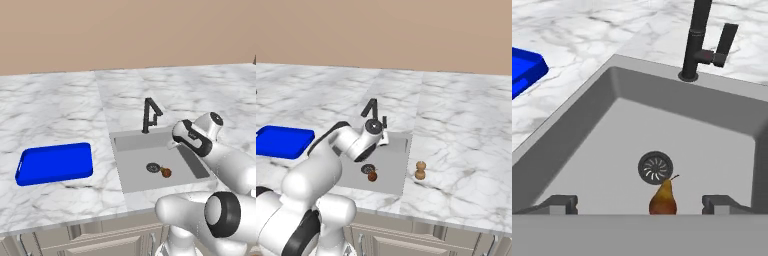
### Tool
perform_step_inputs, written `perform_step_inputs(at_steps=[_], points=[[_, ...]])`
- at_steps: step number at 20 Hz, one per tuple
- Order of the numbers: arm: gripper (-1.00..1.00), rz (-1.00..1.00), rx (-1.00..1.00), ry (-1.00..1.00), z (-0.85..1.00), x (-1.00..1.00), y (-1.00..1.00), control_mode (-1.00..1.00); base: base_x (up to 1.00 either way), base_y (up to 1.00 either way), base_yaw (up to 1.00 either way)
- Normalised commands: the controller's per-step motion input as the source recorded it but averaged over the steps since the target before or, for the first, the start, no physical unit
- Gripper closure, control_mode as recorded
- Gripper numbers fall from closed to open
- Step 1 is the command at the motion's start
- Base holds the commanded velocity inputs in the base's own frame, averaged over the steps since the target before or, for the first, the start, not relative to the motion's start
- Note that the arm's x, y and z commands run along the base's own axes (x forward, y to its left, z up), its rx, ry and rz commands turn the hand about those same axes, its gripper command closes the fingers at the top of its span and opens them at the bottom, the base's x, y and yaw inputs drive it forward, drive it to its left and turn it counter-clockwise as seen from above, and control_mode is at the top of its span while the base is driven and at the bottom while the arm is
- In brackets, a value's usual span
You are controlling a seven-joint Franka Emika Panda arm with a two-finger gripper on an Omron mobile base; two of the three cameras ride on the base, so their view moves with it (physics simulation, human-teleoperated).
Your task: Pick up all produce items and place them in the sink. Turn on the sink faucet to wash them. Then turn the sink off and put them in the tray.
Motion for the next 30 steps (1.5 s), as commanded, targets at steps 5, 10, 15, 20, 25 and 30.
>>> perform_step_inputs(at_steps=[5,10,15,20,25,30], points=[[-1.0,0.0,0.15,-0.02,0.32,-0.03,-0.17,-1.0,0.0,0.0,0.0],[-1.0,0.0,0.0,-0.12,-0.04,0.0,-0.12,-1.0,0.0,0.0,0.0],[-1.0,0.0,0.0,-0.27,0.17,0.0,-0.07,-1.0,0.0,0.0,0.0],[-1.0,0.0,0.01,-0.24,0.22,0.02,0.0,-1.0,0.0,0.0,0.0],[-1.0,0.0,0.02,-0.13,0.19,0.2,0.0,-1.0,0.0,0.0,0.0],[-1.0,0.0,0.02,-0.1,0.14,0.38,0.0,-1.0,0.0,0.0,0.0]])
